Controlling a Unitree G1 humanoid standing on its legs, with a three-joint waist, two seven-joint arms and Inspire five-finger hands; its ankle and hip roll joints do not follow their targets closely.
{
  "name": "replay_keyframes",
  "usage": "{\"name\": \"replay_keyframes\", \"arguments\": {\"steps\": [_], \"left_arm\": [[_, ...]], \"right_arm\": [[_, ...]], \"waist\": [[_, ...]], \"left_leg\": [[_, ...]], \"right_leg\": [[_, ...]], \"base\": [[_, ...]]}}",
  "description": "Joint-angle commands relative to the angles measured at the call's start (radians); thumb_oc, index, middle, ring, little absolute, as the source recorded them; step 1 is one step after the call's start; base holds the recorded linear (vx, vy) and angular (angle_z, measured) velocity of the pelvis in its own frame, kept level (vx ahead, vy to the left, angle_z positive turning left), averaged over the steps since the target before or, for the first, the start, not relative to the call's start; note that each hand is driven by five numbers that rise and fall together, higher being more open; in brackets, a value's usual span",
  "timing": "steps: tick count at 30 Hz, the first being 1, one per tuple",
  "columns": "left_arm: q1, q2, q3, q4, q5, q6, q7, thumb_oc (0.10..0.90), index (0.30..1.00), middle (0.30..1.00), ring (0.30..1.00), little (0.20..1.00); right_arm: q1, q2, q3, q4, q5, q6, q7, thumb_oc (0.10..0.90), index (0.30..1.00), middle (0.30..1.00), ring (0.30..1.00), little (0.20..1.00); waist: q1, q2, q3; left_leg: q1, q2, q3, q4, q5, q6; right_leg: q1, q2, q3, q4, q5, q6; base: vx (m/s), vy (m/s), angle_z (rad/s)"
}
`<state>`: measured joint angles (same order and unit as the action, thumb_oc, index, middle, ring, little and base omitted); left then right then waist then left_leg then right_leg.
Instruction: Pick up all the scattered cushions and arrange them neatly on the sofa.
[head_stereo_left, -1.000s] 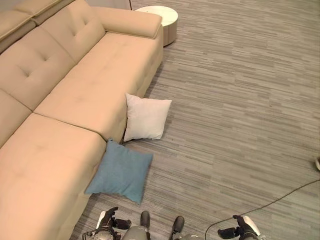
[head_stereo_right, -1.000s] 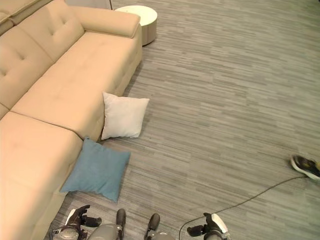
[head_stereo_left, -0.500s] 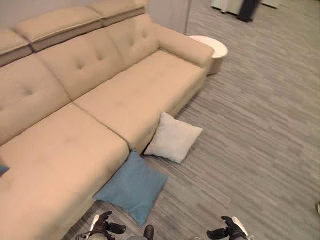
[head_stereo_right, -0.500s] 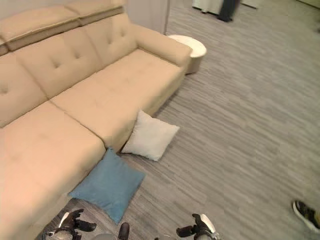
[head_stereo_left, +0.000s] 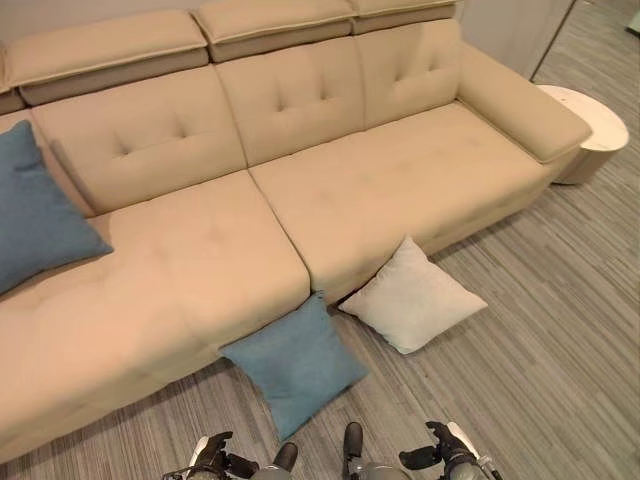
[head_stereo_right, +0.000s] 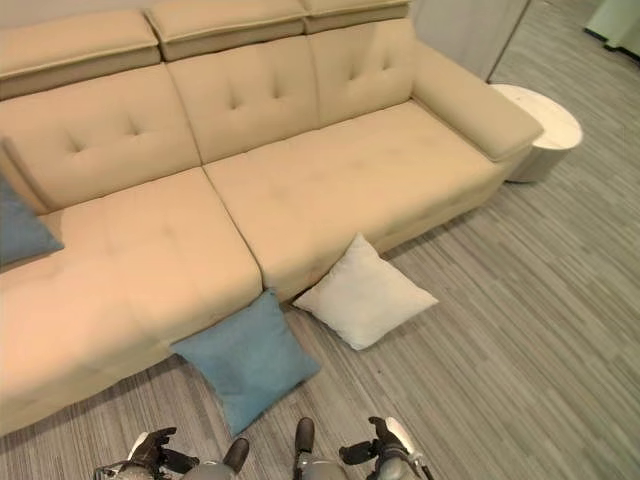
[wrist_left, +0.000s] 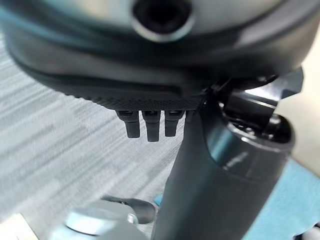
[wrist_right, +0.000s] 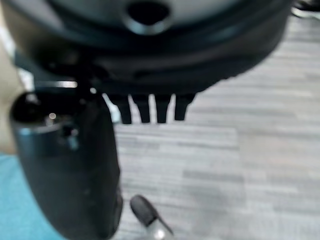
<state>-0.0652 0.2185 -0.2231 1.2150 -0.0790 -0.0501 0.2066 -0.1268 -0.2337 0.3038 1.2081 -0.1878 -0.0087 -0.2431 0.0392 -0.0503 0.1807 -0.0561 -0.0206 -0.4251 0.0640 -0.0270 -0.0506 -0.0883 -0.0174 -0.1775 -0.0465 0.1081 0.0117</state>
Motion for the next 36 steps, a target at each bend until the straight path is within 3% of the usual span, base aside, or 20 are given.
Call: {"name": "replay_keyframes", "arguments": {"steps": [1,5,10,13,16,18,22,24,25,26,28,33,36], "left_arm": [[-0.021,0.014,0.021,-0.002,-0.018,-0.035,0.0,0.8,0.9,0.9,0.9,0.9],[0.002,0.004,0.026,0.003,-0.017,-0.032,-0.009,0.8,0.9,0.9,0.9,0.9],[0.004,0.007,0.019,-0.005,0.008,-0.022,-0.009,0.8,0.9,0.9,0.9,0.9],[-0.002,0.015,0.012,-0.015,0.018,-0.017,-0.012,0.8,0.9,0.9,0.9,0.9],[-0.002,0.02,0.016,-0.016,0.01,-0.017,-0.014,0.8,0.9,0.9,0.9,0.9],[0.007,0.022,0.033,-0.002,-0.003,-0.014,-0.015,0.8,0.9,0.9,0.9,0.9],[0.015,0.037,0.054,0.004,-0.006,-0.012,-0.009,0.8,0.9,0.9,0.9,0.9],[0.005,0.051,0.054,0.005,-0.007,-0.014,-0.005,0.8,0.9,0.9,0.9,0.9],[0.005,0.051,0.054,0.005,-0.007,-0.014,-0.005,0.8,0.9,0.9,0.9,0.9],[-0.003,0.062,0.051,-0.002,-0.006,-0.018,0.002,0.8,0.9,0.9,0.9,0.9],[-0.012,0.063,0.043,-0.009,-0.005,-0.023,0.007,0.8,0.9,0.9,0.9,0.9],[-0.025,0.058,0.032,-0.011,-0.01,-0.026,0.006,0.8,0.9,0.9,0.9,0.9],[-0.034,0.051,0.028,-0.02,-0.027,-0.029,0.004,0.8,0.9,0.9,0.9,0.9]], "right_arm": [[0.001,-0.064,-0.009,-0.031,0.018,-0.021,-0.024,0.8,0.9,0.9,0.9,0.9],[0.007,-0.084,-0.012,-0.034,0.022,-0.02,-0.026,0.8,0.9,0.9,0.9,0.9],[0.031,-0.083,-0.028,-0.026,0.036,-0.013,-0.025,0.8,0.9,0.9,0.9,0.9],[0.042,-0.072,-0.036,-0.01,0.046,-0.005,-0.026,0.8,0.9,0.9,0.9,0.9],[0.035,-0.062,-0.03,-0.001,0.047,-0.002,-0.027,0.8,0.9,0.9,0.9,0.9],[0.032,-0.047,-0.024,-0.004,0.039,-0.003,-0.027,0.8,0.9,0.9,0.9,0.9],[0.016,-0.037,-0.012,-0.027,0.019,-0.001,-0.021,0.8,0.9,0.9,0.9,0.9],[0.011,-0.032,-0.005,-0.04,0.017,-0.001,-0.019,0.8,0.9,0.9,0.9,0.9],[0.011,-0.032,-0.005,-0.04,0.017,-0.001,-0.019,0.8,0.9,0.9,0.9,0.9],[0.01,-0.031,-0.001,-0.052,0.019,-0.001,-0.015,0.8,0.9,0.9,0.9,0.9],[0.007,-0.033,0.002,-0.05,0.019,0.003,-0.014,0.8,0.9,0.9,0.9,0.9],[-0.002,-0.035,0.012,-0.035,0.008,0.009,-0.009,0.8,0.9,0.9,0.9,0.9],[-0.009,-0.04,0.016,-0.041,0.013,0.006,-0.016,0.8,0.9,0.9,0.9,0.9]], "waist": [[0.002,-0.022,-0.016],[0.003,-0.02,-0.009],[-0.028,-0.024,-0.011],[-0.041,-0.03,-0.015],[-0.033,-0.037,-0.014],[-0.022,-0.041,-0.026],[-0.014,-0.039,-0.024],[-0.015,-0.036,-0.008],[-0.015,-0.036,-0.008],[-0.025,-0.033,-0.006],[-0.031,-0.031,-0.007],[-0.036,-0.039,-0.013],[-0.035,-0.034,-0.012]], "left_leg": [[-0.033,-0.013,0.148,0.012,-0.023,-0.015],[-0.066,0.013,0.267,0.042,-0.016,-0.007],[-0.079,0.064,0.554,0.086,-0.031,0.023],[-0.095,0.078,0.646,0.115,-0.034,0.026],[-0.109,0.067,0.627,0.128,-0.037,0.026],[-0.065,0.046,0.59,0.044,-0.039,0.039],[-0.03,0.032,0.577,0.008,-0.047,0.069],[-0.031,0.03,0.553,0.012,-0.047,0.077],[-0.031,0.03,0.554,0.012,-0.048,0.077],[-0.029,0.027,0.527,0.004,-0.044,0.076],[-0.028,0.027,0.505,-0.005,-0.038,0.067],[-0.029,0.033,0.476,-0.021,-0.022,0.039],[-0.055,0.068,0.461,-0.052,0.022,0.006]], "right_leg": [[-0.004,-0.082,0.049,0.082,-0.117,0.093],[0.037,-0.078,-0.003,0.059,-0.137,0.073],[0.069,-0.085,-0.088,0.052,-0.162,0.061],[0.078,-0.093,-0.136,0.053,-0.164,0.06],[0.082,-0.096,-0.146,0.057,-0.165,0.061],[0.083,-0.094,-0.155,0.08,-0.167,0.073],[0.04,-0.128,-0.132,0.227,-0.186,0.097],[-0.007,-0.132,-0.085,0.305,-0.185,0.112],[-0.008,-0.132,-0.085,0.306,-0.186,0.112],[-0.041,-0.107,0.013,0.309,-0.178,0.115],[-0.043,-0.102,0.079,0.248,-0.161,0.113],[-0.03,-0.113,0.104,0.136,-0.132,0.115],[-0.033,-0.096,0.09,0.115,-0.133,0.103]], "base": [[0.02,-0.158,0.84],[0.01,-0.11,0.49],[0.01,-0.066,0.67],[0.02,0.004,0.99],[0.04,0.035,0.56],[0.11,0.125,0.3],[0.06,0.141,0.08],[0.0,0.027,-0.03],[0.01,-0.024,0.19],[0.04,-0.046,0.27],[0.06,-0.095,0.59],[0.05,-0.158,0.32],[-0.03,-0.256,0.12]]}}
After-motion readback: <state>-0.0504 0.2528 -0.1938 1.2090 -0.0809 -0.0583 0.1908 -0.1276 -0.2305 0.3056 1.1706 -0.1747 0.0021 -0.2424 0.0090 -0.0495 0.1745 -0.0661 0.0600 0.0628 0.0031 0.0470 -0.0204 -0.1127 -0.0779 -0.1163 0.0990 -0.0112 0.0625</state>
